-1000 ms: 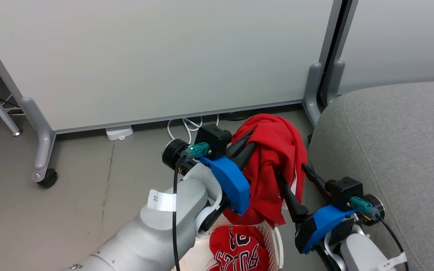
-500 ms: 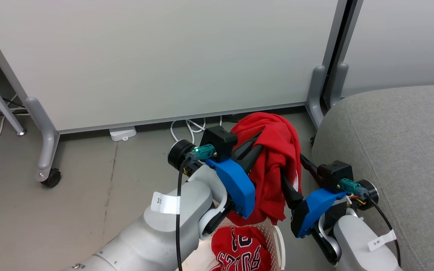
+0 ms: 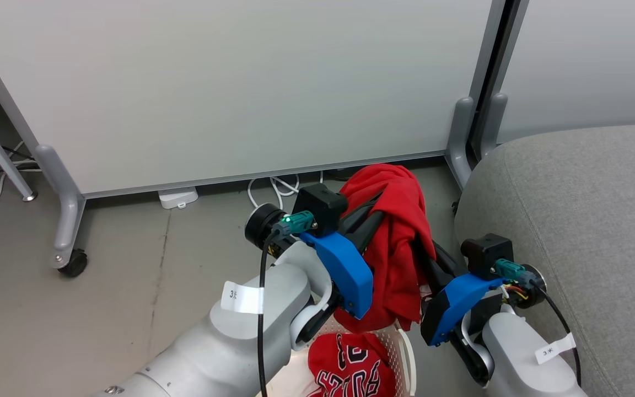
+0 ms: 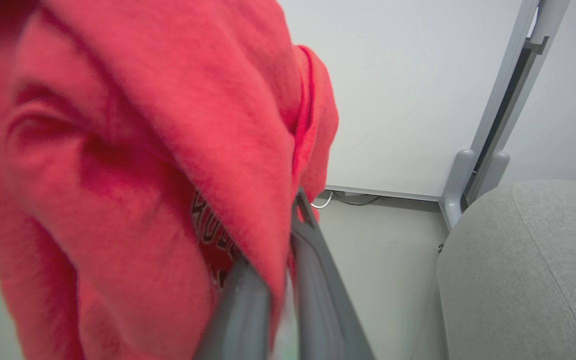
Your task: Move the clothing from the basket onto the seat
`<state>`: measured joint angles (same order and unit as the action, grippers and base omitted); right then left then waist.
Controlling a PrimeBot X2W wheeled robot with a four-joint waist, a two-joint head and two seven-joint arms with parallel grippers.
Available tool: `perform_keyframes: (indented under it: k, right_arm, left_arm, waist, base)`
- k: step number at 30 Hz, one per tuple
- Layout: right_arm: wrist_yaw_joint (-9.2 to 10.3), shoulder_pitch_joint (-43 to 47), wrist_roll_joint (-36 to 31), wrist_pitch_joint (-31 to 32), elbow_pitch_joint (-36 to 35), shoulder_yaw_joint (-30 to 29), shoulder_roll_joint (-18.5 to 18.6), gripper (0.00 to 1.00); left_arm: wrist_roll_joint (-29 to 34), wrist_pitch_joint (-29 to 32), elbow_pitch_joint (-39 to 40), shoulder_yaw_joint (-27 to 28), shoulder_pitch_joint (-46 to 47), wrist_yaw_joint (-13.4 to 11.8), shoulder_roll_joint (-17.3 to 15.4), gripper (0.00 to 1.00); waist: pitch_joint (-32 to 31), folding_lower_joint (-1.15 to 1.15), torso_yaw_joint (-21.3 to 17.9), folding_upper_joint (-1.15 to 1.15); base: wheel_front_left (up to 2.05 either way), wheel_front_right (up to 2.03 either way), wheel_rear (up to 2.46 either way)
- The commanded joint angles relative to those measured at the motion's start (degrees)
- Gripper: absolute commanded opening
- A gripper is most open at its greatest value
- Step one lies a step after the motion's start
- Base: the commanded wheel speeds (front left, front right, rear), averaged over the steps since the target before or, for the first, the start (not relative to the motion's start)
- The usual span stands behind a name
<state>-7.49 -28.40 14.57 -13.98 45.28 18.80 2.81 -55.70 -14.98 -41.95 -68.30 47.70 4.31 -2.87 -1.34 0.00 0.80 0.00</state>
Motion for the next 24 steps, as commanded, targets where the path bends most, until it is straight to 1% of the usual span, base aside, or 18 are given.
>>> perform_keyframes:
  k: [1, 15, 16, 18, 19, 20, 24]
  right_arm:
    - [-0.01, -0.84, 0.5, -0.38, 0.4, 0.27, 0.14, 0.0]
    - [-0.01, -1.1, 1.52, -1.08, 1.2, 1.0, 0.14, 0.0]
    - [-0.01, -1.13, 1.54, -1.11, 1.24, 1.02, 0.15, 0.0]
    - [-0.01, -1.2, 1.58, -1.17, 1.29, 1.02, 0.15, 0.0]
    - [-0.01, -1.22, 1.59, -1.19, 1.32, 1.01, 0.15, 0.0]
    - [-0.01, -1.25, 1.6, -1.2, 1.37, 0.99, 0.15, 0.0]
    - [-0.01, -1.33, 1.56, -1.23, 1.53, 0.89, 0.15, 0.0]
  left_arm:
    - [0.25, -0.31, -0.18, 0.37, 0.36, -0.15, -0.03, 0.0]
    - [0.96, -0.31, -0.33, 1.17, -0.27, -0.21, -0.03, 0.0]
    - [0.95, -0.31, -0.39, 1.19, -0.36, -0.15, -0.03, 0.18]
    - [0.93, -0.31, -0.52, 1.18, -0.46, 0.0, -0.03, 0.64]
    - [0.91, -0.31, -0.54, 1.17, -0.44, 0.05, -0.03, 0.96]
    - [0.92, -0.31, -0.55, 1.22, -0.42, 0.02, -0.03, 1.0]
    - [0.87, -0.31, -0.73, 1.29, -0.47, -0.01, -0.03, 1.0]
  waist:
    - [0.0, 0.0, -0.12, 0.0]
    - [0.02, 0.0, -0.43, 0.0]
    - [0.03, 0.0, -0.44, 0.0]
    - [0.05, 0.0, -0.44, 0.0]
    - [0.06, 0.0, -0.44, 0.0]
    - [0.08, 0.0, -0.43, 0.0]
    - [0.11, 0.0, -0.41, 0.0]
  base:
    - [0.0, 0.0, 0.0]
    - [0.0, 0.0, 0.0]
    - [0.0, 0.0, 0.0]
    - [0.0, 0.0, 0.0]
    - [0.0, 0.0, 0.0]
    - [0.0, 0.0, 0.0]
    - [0.0, 0.0, 0.0]
